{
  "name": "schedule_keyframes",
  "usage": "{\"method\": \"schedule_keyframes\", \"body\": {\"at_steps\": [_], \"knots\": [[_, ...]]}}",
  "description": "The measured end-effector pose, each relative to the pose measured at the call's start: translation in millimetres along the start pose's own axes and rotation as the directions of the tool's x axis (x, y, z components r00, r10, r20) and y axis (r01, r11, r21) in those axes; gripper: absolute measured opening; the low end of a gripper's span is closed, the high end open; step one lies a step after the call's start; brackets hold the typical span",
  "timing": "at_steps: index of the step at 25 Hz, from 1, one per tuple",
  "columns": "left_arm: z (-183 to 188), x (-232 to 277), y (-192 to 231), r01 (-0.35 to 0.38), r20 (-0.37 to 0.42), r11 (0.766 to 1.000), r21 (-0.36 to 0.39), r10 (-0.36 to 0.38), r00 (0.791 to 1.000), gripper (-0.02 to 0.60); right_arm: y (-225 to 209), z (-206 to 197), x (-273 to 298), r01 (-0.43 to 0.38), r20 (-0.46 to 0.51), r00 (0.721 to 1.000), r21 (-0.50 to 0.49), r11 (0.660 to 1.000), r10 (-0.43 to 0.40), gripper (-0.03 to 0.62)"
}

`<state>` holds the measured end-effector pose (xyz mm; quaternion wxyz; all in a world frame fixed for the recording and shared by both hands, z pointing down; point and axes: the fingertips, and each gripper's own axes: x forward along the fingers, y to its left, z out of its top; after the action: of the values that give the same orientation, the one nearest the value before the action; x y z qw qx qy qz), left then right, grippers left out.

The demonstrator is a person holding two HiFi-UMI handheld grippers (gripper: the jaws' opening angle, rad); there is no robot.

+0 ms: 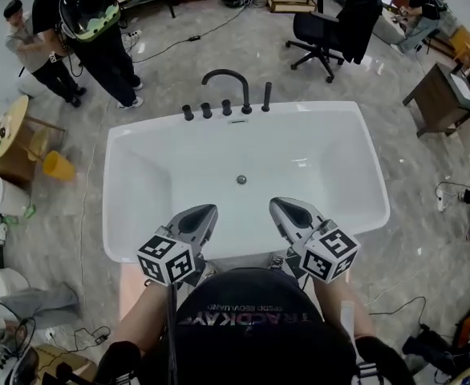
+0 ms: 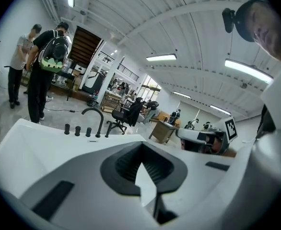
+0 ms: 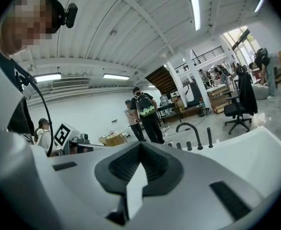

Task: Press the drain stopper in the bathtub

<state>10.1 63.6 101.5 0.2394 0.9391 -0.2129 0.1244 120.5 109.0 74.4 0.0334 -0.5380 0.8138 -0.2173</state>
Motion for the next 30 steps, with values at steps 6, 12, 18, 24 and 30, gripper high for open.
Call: {"method": "schedule_keyframes", "body": {"at_steps": [6,12,18,24,30], "knots": [[-13,0,-11,0.006,-0.026,0.999,-0.043,-0.007,1.000,0.005,16,-9,-9,-0.031,-0.014,0.999,0.018,0.999,0.031,0.012],[-25,4,-14,0.024,-0.055,0.996,-0.090,-0.029,0.998,0.005,26,-22,-4,-0.058,-0.038,0.997,0.058,0.997,0.061,0.012],[-25,8,-18,0.033,-0.063,0.996,-0.079,-0.038,0.997,0.005,27,-23,-1,-0.074,-0.047,0.996,0.072,0.995,0.077,0.012],[-23,8,-17,0.027,-0.064,0.997,-0.073,-0.031,0.997,0.005,29,-23,0,-0.082,-0.044,0.995,0.063,0.995,0.085,0.012],[-19,13,-13,0.024,-0.078,0.999,-0.043,-0.027,0.997,0.005,24,-22,4,-0.079,-0.035,0.996,0.078,0.994,0.082,0.012]]}}
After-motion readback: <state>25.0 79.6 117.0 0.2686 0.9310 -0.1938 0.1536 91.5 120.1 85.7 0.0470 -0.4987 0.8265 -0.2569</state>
